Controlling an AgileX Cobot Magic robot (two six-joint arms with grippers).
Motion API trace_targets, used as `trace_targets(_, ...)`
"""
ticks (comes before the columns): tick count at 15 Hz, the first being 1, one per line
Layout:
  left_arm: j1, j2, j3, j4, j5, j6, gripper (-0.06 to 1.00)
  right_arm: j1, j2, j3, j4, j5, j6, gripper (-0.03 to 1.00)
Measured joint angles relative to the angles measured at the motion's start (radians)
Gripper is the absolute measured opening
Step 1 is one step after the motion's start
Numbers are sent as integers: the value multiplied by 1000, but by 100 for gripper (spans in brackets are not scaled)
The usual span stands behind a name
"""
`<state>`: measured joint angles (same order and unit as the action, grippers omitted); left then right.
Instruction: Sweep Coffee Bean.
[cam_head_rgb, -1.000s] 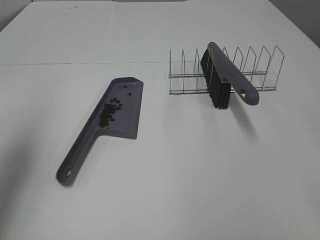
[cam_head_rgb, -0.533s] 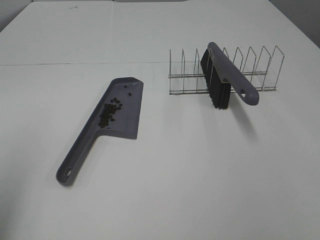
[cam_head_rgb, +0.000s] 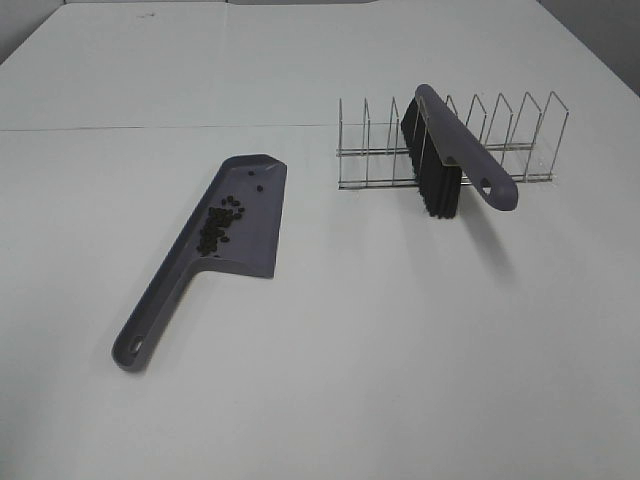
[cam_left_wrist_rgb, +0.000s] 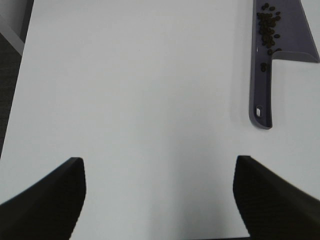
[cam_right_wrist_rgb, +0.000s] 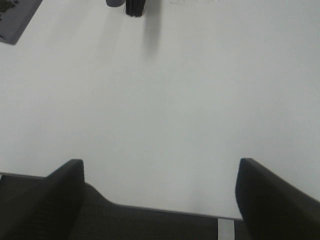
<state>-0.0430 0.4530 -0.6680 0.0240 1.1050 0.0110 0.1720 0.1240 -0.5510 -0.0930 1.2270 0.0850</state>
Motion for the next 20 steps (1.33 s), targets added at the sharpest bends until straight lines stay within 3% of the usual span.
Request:
trace_targets(5, 0, -234, 112, -1, -8, -46, 74, 0, -116, 35, -12, 0, 0, 73)
trace_targets(8, 0, -433, 144, -67, -15, -49, 74, 0, -129, 55, -24, -20, 0, 73)
trace_targets(12, 0, -459, 149, -74, -23, -43, 74, 0, -129, 92, -22, -98, -19, 73)
trace_targets(16, 0, -459, 149, -78, -23, -33, 74, 0, -129, 93, -14, -112, -25, 73)
trace_targets(20, 0, -459, 149, -71, -23, -33, 78, 0, -129, 93, 78, -112, -25, 73)
